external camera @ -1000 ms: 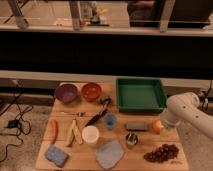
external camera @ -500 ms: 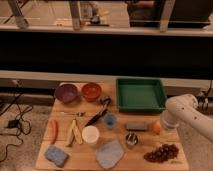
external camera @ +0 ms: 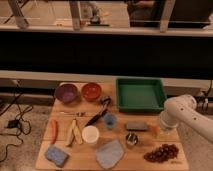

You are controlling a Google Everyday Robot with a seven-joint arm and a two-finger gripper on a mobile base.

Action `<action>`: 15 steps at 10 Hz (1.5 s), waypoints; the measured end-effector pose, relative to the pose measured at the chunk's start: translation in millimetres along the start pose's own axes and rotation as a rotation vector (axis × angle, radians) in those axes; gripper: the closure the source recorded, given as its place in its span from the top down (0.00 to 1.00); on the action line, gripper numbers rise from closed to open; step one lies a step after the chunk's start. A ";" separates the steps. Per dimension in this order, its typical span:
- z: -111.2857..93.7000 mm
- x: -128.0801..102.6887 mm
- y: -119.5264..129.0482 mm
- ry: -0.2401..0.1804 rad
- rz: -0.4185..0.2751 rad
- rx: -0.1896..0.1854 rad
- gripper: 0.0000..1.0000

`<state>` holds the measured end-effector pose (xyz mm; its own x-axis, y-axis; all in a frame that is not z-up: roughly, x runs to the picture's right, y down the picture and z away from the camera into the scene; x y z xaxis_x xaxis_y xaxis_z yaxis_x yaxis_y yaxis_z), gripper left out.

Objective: Place apple in metal cup

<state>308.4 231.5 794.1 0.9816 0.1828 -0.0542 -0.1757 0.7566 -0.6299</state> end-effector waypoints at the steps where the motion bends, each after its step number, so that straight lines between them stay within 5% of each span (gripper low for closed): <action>1: 2.2 -0.6 0.3 -0.006 -0.002 -0.004 0.46; 3: 8.3 3.8 -0.6 -0.003 -0.002 -0.013 0.28; 5: 12.6 12.4 -5.4 0.015 -0.007 -0.018 0.22; 11: 1.1 20.8 -5.1 -0.019 -0.012 -0.075 0.74; 15: -6.9 24.3 -7.1 -0.023 -0.005 -0.088 0.75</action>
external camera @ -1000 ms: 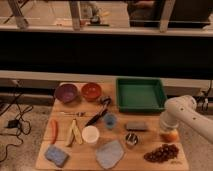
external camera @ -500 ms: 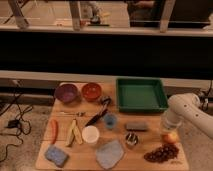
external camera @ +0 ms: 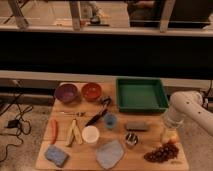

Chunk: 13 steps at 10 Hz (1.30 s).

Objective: Place apple in metal cup

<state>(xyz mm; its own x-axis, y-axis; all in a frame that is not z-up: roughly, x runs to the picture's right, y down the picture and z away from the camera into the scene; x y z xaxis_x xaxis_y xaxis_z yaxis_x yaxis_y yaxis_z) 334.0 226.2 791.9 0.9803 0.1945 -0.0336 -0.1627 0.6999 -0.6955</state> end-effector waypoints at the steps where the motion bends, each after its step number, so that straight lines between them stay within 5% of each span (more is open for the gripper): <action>1: -0.2 3.3 -1.9 0.003 0.003 0.000 0.75; 13: 4.9 70.4 -20.3 0.113 0.049 -0.027 0.75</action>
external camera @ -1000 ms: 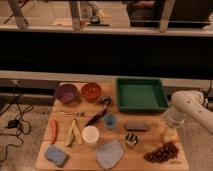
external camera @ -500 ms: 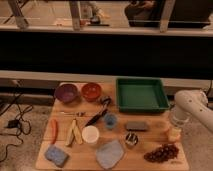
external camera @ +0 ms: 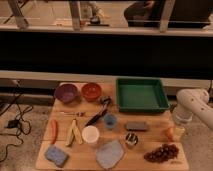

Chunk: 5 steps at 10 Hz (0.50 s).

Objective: Place apple in metal cup

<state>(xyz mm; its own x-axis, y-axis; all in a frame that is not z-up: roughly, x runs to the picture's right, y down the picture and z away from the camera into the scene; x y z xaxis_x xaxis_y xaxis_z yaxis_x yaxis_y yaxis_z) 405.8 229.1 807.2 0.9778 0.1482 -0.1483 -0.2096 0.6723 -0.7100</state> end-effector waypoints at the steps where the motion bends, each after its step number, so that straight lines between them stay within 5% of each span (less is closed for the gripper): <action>1: 0.9 3.1 0.5 0.008 -0.003 -0.002 0.75; 2: 2.5 4.3 0.6 0.014 -0.006 -0.004 0.75; 5: 8.5 12.9 7.5 0.029 -0.017 -0.013 0.41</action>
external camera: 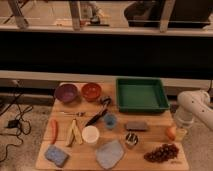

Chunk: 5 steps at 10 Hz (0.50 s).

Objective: Place apple in metal cup

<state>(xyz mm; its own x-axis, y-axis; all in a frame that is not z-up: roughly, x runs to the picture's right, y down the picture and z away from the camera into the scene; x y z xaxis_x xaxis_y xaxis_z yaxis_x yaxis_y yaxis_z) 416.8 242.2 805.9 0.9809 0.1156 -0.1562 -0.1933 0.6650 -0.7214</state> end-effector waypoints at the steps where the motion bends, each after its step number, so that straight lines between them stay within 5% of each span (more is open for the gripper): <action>1: 0.7 -0.4 0.3 0.001 -0.002 0.000 0.33; 5: 1.9 -3.4 7.3 -0.026 -0.001 -0.019 0.00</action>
<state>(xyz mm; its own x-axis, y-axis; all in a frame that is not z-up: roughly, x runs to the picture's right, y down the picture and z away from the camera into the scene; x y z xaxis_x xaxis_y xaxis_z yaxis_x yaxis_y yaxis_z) 412.1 248.0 802.4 0.9812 0.1345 -0.1382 -0.1926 0.6509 -0.7343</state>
